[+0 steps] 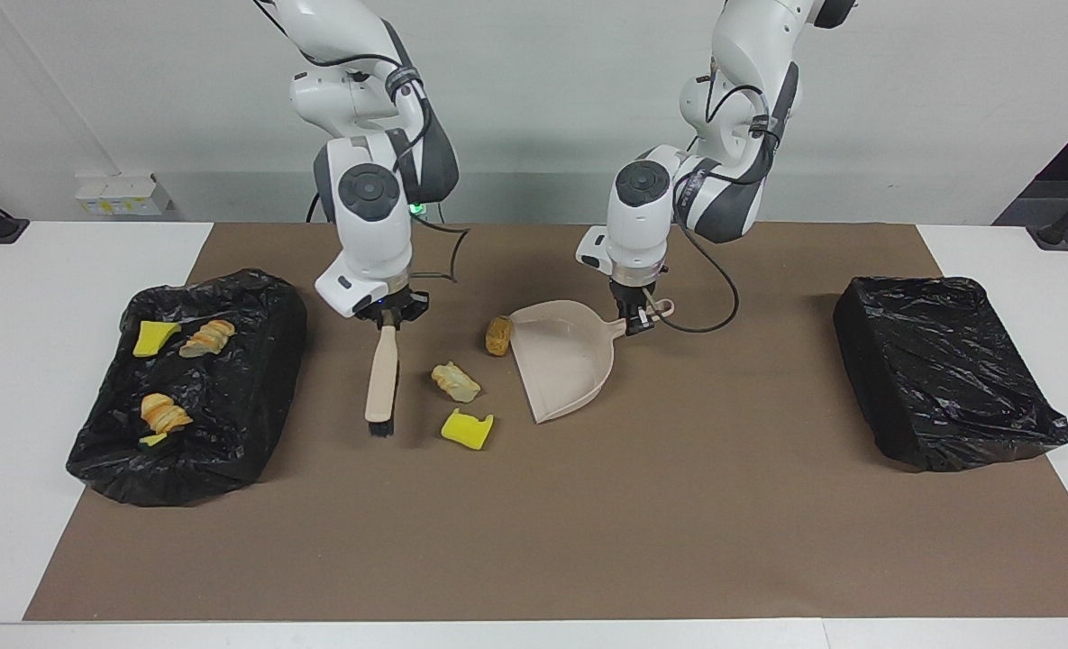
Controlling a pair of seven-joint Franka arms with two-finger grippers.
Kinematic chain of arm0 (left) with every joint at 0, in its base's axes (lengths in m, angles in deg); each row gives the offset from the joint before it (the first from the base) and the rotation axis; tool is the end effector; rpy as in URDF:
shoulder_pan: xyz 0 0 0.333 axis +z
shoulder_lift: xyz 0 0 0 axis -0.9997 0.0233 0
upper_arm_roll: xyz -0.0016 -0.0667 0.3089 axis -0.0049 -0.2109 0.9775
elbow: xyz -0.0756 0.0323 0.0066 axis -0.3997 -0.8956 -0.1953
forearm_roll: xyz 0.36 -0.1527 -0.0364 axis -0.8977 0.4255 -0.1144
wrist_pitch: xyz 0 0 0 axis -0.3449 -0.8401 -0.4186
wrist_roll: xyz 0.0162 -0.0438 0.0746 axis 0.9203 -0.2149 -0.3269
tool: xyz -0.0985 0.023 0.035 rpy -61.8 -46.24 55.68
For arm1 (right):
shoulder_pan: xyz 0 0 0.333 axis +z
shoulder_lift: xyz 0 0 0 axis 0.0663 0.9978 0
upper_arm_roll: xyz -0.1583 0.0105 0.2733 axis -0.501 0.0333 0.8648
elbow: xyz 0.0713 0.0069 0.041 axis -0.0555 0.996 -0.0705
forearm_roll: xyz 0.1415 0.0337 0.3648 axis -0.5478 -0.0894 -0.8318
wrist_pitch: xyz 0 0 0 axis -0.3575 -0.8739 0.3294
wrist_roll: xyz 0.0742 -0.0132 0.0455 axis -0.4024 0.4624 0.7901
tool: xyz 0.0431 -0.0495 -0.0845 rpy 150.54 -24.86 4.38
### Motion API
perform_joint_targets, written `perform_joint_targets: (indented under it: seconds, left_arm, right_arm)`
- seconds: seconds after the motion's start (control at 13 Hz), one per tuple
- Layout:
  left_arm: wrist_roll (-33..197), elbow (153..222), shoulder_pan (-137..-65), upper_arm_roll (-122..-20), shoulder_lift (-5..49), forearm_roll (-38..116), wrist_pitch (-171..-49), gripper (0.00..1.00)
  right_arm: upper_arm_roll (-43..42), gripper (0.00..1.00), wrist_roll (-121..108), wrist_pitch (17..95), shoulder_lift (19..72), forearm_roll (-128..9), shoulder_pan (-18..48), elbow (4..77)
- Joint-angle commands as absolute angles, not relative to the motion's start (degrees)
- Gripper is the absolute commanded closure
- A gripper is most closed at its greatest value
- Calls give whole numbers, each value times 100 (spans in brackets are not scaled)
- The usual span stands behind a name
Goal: Sweep and dump trash in bin
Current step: 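Sweep the sponge and bread with the right gripper into the dustpan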
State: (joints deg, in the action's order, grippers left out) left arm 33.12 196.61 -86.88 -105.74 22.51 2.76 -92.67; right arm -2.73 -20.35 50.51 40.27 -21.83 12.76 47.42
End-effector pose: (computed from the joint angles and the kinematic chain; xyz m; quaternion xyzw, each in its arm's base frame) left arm 0.4643 -0.3200 0.3591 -0.7906 0.6105 0.0413 0.0243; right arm 0.5636 0.1332 0.3841 0.9909 0.0989 -0.0678 0.0616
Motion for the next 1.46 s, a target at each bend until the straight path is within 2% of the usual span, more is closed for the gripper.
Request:
perform_joint_targets:
  seconds: [0.0, 0.23, 0.69, 0.85, 1.0, 1.39]
  left_arm:
    - [3481, 19912, -8647, -10554, 2018, 418, -9427, 100]
    - [3499, 19912, -8647, -10554, 2018, 444, -9427, 100]
    - [3560, 19912, -8726, -10528, 2018, 453, -9436, 100]
    - [3560, 19904, -9101, -10108, 2000, 453, -9436, 100]
    - [3560, 19904, -9165, -10018, 1948, 584, -9445, 100]
    - [3569, 19904, -9148, -10018, 1948, 594, -9471, 100]
  right_arm:
    - [-201, 100, -1729, 5071, 4647, -2066, 1320, 4173]
    - [-139, 100, -1711, 5159, 4825, -2163, 1601, 4216]
    - [694, 100, -1255, 5124, 4588, -3119, 1655, 4532]
    - [958, 100, -1149, 5089, 4579, -3375, 1655, 4489]
    - [1003, 100, -1157, 5019, 4509, -3604, 1646, 4428]
    - [968, 100, -1122, 4114, 4035, -3833, 1208, 4120]
